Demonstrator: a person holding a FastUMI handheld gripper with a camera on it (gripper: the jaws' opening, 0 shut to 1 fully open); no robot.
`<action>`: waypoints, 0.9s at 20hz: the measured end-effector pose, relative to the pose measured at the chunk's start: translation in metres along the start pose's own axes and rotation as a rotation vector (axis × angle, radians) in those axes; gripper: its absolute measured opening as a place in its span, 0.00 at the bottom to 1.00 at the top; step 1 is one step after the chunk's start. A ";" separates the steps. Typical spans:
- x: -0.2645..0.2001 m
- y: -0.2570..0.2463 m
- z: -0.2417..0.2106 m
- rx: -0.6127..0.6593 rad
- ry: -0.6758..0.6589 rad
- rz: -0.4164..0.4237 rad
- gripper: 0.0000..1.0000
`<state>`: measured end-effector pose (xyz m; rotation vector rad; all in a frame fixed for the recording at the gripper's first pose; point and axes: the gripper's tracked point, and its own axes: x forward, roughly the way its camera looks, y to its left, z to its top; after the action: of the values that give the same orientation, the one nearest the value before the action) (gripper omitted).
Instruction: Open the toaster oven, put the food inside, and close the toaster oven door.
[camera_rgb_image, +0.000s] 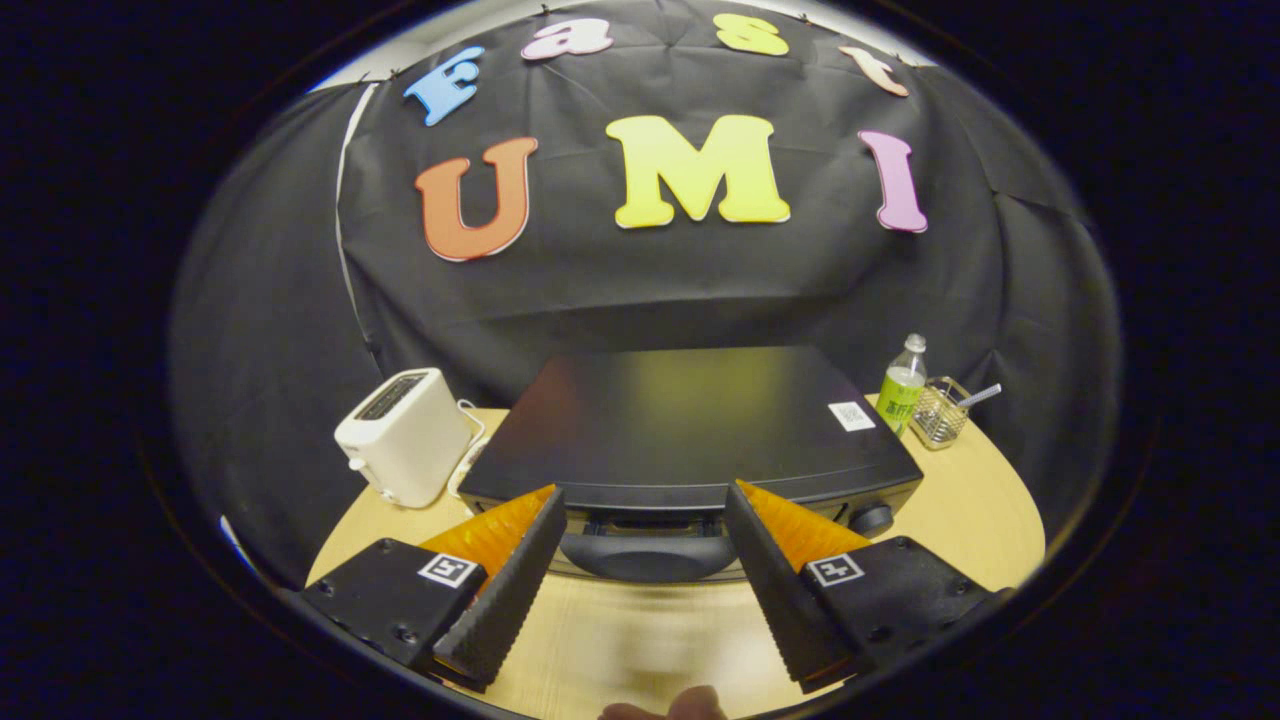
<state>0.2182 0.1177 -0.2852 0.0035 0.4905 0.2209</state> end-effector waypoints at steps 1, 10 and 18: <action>0.007 -0.001 -0.005 -0.001 0.013 -0.012 1.00; 0.018 -0.003 -0.019 -0.042 -0.010 -0.069 1.00; -0.023 -0.001 -0.066 -0.023 0.058 -0.055 1.00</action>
<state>0.1678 0.1082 -0.3331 -0.0386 0.5448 0.1725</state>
